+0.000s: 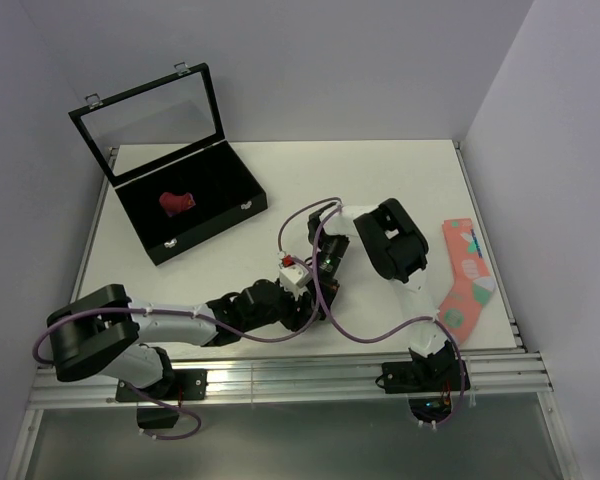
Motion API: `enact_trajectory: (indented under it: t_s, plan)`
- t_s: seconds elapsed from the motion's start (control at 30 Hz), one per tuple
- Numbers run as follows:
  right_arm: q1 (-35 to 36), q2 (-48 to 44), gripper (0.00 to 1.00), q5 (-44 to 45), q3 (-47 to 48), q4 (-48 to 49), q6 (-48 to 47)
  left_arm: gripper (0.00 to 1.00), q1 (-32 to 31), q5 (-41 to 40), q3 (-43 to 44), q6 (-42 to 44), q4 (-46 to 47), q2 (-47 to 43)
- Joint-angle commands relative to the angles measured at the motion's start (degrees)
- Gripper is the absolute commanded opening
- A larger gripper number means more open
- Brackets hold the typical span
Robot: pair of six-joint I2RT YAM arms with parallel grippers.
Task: Roll the socks
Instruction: Roll the sock at the center of the board.
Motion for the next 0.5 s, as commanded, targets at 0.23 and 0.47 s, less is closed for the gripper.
enact_trajectory:
  t_s: [0.23, 0.47]
  plan:
    - [-0.7, 1.7, 0.14, 2.7, 2.2, -2.9, -1.1, 0.55, -0.4, 2.4, 1.7, 2.9, 2.9, 4.6]
    - [-0.8, 1.9, 0.14, 2.9, 2.7, -3.3, -1.0, 0.54, -0.4, 4.2, 1.4, 0.9, 7.0, 8.3]
